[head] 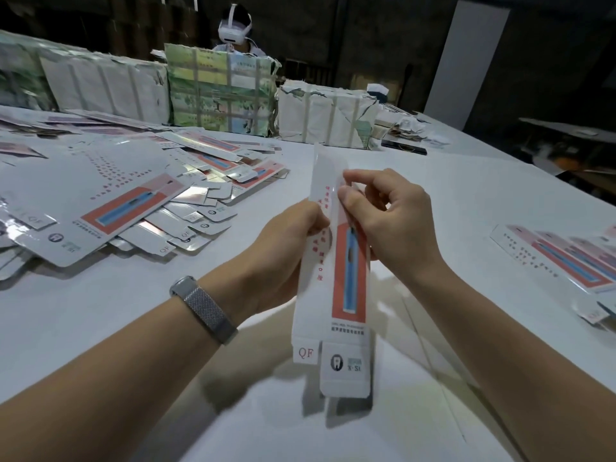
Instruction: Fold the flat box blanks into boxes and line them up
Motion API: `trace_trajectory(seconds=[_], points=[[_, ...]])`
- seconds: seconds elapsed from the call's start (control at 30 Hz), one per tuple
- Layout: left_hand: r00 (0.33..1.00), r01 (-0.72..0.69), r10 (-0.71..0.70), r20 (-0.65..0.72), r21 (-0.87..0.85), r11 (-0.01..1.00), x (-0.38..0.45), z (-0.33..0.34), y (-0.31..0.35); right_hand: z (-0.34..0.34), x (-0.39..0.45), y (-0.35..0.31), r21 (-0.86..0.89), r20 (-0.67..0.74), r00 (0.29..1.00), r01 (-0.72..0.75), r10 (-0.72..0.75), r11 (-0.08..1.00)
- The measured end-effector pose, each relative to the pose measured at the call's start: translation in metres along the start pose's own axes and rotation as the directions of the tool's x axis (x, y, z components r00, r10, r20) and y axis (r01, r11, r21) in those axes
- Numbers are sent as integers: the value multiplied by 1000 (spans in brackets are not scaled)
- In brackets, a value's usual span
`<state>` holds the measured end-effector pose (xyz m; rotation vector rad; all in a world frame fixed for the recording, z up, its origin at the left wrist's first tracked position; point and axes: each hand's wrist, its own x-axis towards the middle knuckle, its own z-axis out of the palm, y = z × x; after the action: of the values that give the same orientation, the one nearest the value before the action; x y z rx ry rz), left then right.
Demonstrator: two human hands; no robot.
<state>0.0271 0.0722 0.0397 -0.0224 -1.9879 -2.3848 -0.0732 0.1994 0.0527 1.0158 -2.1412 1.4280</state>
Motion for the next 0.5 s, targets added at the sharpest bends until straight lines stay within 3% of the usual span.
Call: trace_trajectory(seconds=[0.2,0.37,0.5], points=[[996,-87,88,17,-39,995,5,9,3,-5,5,-6,41,91,990,-110,106,993],[988,76,-78,134,20,997,1,7,-1,-10,8,-8,172,231,926,-340,297,924],[988,104,-115,107,104,989,0,10,0,-16,11,-8,145,309,898,-370,313,918]])
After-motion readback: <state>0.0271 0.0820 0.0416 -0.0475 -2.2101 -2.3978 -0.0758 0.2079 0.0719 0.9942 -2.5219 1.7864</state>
